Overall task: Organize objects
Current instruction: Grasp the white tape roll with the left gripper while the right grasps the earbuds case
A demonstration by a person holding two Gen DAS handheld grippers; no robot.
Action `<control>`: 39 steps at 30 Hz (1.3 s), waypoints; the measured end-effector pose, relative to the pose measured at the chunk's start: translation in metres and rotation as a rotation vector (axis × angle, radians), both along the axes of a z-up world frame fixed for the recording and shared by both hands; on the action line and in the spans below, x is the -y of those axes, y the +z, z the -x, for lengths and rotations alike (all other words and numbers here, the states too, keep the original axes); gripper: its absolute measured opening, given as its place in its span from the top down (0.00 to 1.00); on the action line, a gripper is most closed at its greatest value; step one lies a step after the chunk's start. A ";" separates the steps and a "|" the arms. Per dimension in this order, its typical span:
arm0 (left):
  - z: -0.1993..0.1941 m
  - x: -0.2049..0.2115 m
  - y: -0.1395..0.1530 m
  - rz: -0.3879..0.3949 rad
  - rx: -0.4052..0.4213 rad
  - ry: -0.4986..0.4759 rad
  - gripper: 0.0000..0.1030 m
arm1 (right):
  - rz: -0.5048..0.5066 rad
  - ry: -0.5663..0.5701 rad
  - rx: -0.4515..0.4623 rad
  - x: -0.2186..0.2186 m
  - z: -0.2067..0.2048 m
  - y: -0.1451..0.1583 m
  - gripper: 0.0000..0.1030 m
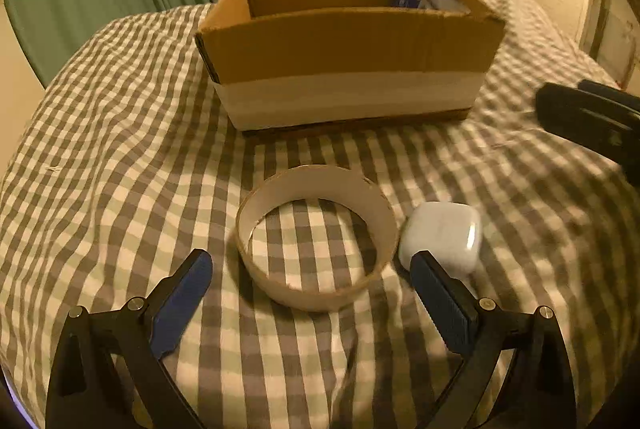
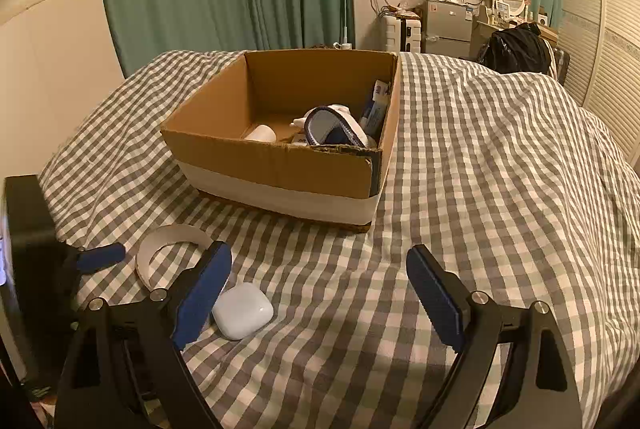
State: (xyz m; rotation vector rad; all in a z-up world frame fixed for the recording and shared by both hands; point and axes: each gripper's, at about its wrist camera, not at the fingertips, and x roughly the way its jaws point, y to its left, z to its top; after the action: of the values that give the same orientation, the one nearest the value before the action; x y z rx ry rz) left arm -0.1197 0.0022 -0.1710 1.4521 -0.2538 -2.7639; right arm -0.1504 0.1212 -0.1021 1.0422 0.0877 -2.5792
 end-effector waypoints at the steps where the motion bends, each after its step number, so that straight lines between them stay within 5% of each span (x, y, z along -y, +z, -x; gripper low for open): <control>1: 0.004 0.000 -0.002 -0.007 0.005 0.005 0.01 | -0.003 0.000 0.001 0.001 0.001 0.000 0.13; 4: 0.011 0.000 -0.007 -0.024 0.015 0.010 0.06 | -0.013 -0.001 0.006 0.004 0.002 -0.001 0.13; 5: 0.012 0.001 -0.007 -0.032 0.020 0.010 0.17 | -0.015 -0.001 0.008 0.005 0.002 -0.001 0.13; 23: -0.037 0.039 0.041 -0.051 -0.129 0.111 0.17 | -0.054 0.012 0.041 0.009 0.005 -0.010 0.13; 31: -0.040 0.047 0.051 -0.044 -0.143 0.131 0.18 | -0.208 0.181 0.104 0.058 0.003 -0.036 0.13; 39: -0.040 0.056 0.050 -0.069 -0.136 0.146 0.18 | -0.251 0.272 0.205 0.082 0.006 -0.063 0.17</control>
State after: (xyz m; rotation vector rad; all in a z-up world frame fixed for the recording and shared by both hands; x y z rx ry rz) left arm -0.0795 -0.0541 -0.1205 1.2342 -0.0485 -2.7614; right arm -0.1568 0.0391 -0.1651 1.2796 0.4763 -2.2444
